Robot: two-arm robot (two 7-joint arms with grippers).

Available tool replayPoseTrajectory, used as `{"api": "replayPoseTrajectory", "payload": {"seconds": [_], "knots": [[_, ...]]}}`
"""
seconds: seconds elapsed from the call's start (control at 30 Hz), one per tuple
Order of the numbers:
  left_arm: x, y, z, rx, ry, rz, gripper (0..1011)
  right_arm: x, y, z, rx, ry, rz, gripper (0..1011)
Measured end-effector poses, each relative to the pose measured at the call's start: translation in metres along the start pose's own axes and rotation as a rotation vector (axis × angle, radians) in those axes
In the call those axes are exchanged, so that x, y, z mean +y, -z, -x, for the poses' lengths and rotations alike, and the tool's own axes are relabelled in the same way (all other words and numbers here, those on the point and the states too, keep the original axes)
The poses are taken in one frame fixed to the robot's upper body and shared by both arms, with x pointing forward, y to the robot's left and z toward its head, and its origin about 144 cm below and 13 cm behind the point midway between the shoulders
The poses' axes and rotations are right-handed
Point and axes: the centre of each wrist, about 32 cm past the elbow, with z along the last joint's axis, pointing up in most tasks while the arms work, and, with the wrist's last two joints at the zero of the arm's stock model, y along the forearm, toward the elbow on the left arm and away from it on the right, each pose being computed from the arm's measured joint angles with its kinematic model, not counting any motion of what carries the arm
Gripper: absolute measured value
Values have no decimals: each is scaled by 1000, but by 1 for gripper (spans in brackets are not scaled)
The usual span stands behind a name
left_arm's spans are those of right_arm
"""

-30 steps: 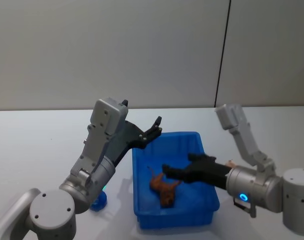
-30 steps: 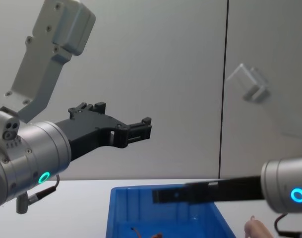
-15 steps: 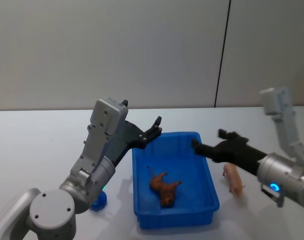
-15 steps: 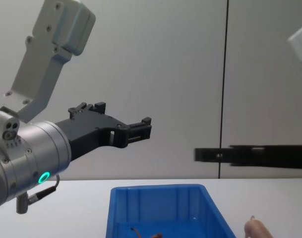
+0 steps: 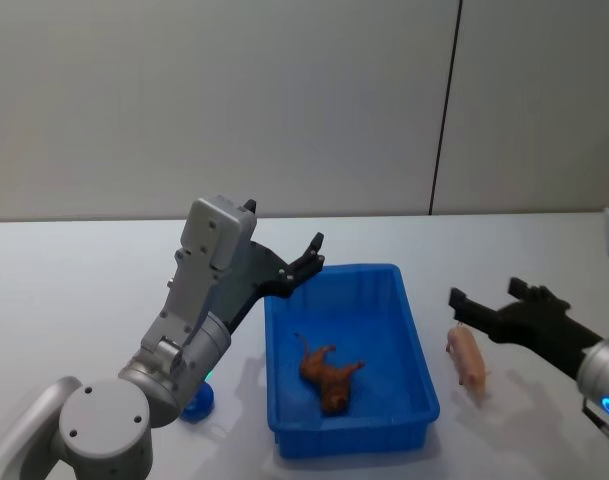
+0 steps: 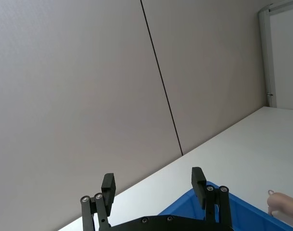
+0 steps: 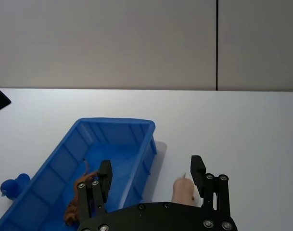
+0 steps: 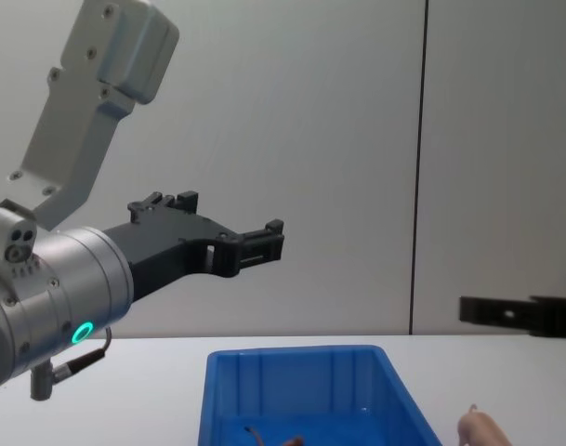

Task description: Pick up the two dolls from the table and place them into the box.

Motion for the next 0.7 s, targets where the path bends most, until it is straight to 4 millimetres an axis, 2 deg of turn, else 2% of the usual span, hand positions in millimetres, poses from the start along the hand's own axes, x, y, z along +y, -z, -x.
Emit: {"api": "replayPoseTrajectory", "payload": {"seconds": [0.27,0.7], "knots": [[0,0,0,0,0,0,1003,-7,7,-1,13,19,15,1001],[0,0,0,0,0,0,1003,-3,10,2,26,68,53,1001]]}}
